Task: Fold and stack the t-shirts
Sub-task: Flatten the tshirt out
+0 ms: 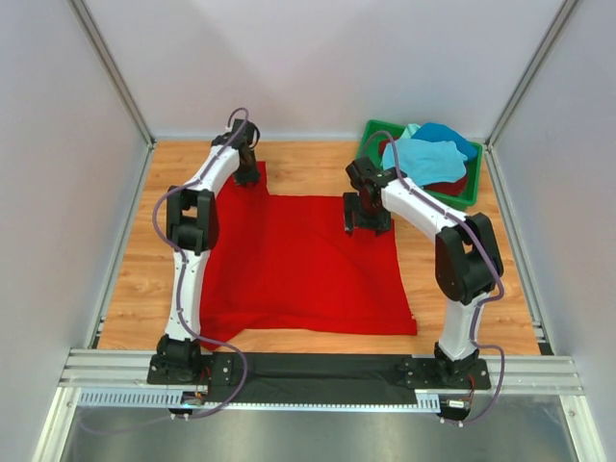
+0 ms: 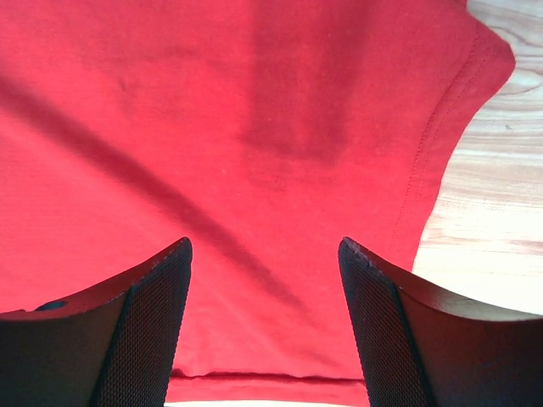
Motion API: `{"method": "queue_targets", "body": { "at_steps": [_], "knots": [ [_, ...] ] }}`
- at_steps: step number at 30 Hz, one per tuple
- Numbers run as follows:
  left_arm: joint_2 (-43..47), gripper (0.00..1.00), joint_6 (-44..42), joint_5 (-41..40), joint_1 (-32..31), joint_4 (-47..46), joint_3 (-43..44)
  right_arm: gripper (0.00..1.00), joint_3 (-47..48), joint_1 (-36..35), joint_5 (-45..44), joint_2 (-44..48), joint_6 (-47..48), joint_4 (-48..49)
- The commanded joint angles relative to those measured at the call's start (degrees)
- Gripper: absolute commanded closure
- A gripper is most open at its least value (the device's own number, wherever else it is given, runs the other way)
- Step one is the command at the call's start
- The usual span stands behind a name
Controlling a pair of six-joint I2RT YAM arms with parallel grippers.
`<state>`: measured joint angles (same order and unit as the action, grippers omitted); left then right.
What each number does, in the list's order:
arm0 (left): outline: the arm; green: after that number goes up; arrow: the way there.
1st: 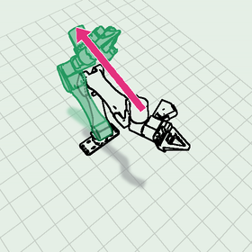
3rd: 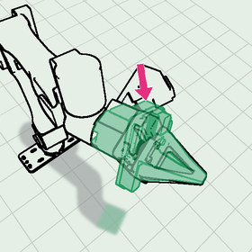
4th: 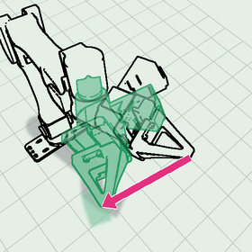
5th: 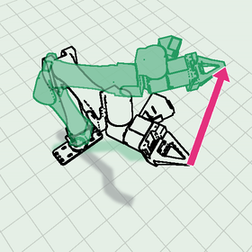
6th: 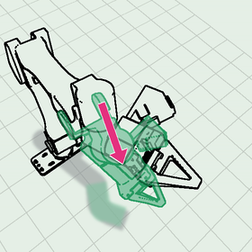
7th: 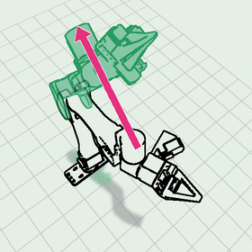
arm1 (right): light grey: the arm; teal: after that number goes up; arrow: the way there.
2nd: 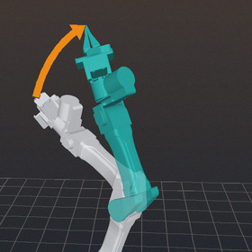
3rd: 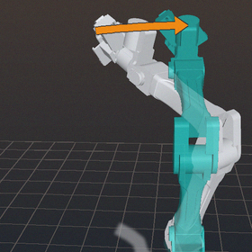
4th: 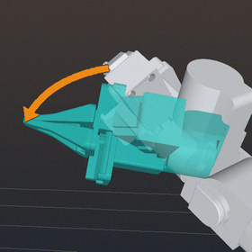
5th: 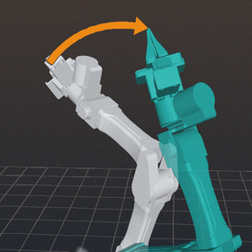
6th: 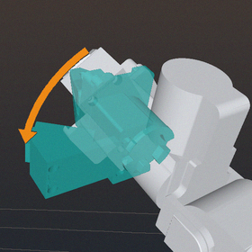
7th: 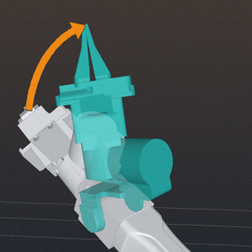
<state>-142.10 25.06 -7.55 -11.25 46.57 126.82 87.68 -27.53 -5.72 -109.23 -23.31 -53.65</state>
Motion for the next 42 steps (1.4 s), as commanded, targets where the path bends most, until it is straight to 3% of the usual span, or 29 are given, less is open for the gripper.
{"method": "queue_targets", "body": {
  "at_steps": [1,3,7,14,18,22,28,33,42],
  "knots": [
    [-1.94,0.63,2.98,4.46,-0.44,1.34,3.33,0.28,-0.32,0.98,0.44,2.44,-0.42,2.93],
    [-4.49,0.63,1.23,10.41,-1.75,1.24,5.44,0.28,0.12,1.16,0.79,1.39,-0.59,2.93],
    [-7.31,0.62,-4.38,13.8,-3.87,4.14,12.03,0.28,1.79,1.25,2.37,-0.02,-0.95,2.85],
    [7.07,0.55,-10.2,3.26,-3.87,2.12,6.59,0.28,2.76,1.25,2.47,-0.81,-1.04,2.58],
    [14.38,0.54,-9.77,-7.35,-3.78,4.84,3.97,0.28,2.76,1.25,0.71,-1.07,-0.42,1.36],
    [21.33,0.52,-7.93,-11.6,-3.87,7.74,-6.29,0.27,2.32,1.25,-2.01,-1.6,1.51,0.39],
    [31.09,0.55,-5.46,-8.37,-2.39,6.61,-27.81,0.27,3.29,1.25,-4.04,-3.79,2.74,-0.23],
    [28.47,0.56,-2.56,0.67,1.66,5.64,-33.57,0.27,4.78,0.81,-3.42,-6.78,1.69,0.56],
    [13.09,0.59,0.87,5.17,9.04,8.89,-23.74,0.27,11.89,-2.35,-0.53,-15.83,-0.86,3.11]
  ]
}}
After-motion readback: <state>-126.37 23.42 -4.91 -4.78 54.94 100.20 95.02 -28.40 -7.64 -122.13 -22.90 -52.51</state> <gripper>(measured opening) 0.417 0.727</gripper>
